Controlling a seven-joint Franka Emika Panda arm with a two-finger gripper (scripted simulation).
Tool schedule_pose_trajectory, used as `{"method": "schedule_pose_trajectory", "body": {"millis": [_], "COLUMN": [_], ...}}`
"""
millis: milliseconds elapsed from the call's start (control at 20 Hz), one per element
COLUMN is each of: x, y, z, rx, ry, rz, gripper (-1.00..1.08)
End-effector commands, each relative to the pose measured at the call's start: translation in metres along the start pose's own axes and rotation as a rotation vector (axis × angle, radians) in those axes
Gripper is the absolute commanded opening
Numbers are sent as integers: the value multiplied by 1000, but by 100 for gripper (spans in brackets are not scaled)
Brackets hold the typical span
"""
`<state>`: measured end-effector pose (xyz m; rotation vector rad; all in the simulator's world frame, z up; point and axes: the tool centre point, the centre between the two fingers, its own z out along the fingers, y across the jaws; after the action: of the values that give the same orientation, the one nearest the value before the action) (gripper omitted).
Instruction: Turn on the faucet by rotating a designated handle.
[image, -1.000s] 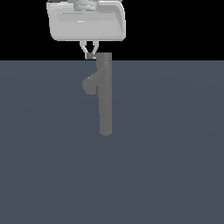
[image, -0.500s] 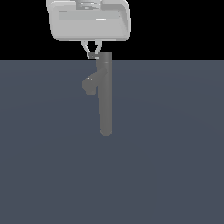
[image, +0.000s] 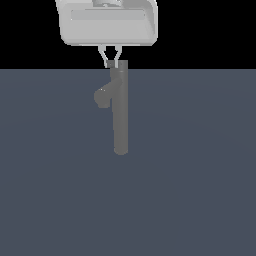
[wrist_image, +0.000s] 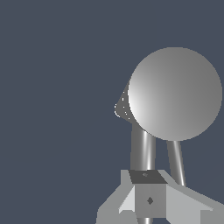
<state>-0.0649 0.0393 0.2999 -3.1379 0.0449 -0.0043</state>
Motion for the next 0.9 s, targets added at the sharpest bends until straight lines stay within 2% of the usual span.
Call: {"method": "schedule_pose_trajectory", "body": {"millis": [0, 250, 300, 350, 850], "x": [8, 16, 16, 6, 40], "y": [25, 57, 57, 24, 53], "z": [0, -1, -1, 0, 0], "rx": [-2, -3, -3, 1, -2], "ry": [3, -2, -2, -16, -8], "rz": [25, 42, 42, -7, 23], "gripper": [-100, -100, -100, -100, -100]}}
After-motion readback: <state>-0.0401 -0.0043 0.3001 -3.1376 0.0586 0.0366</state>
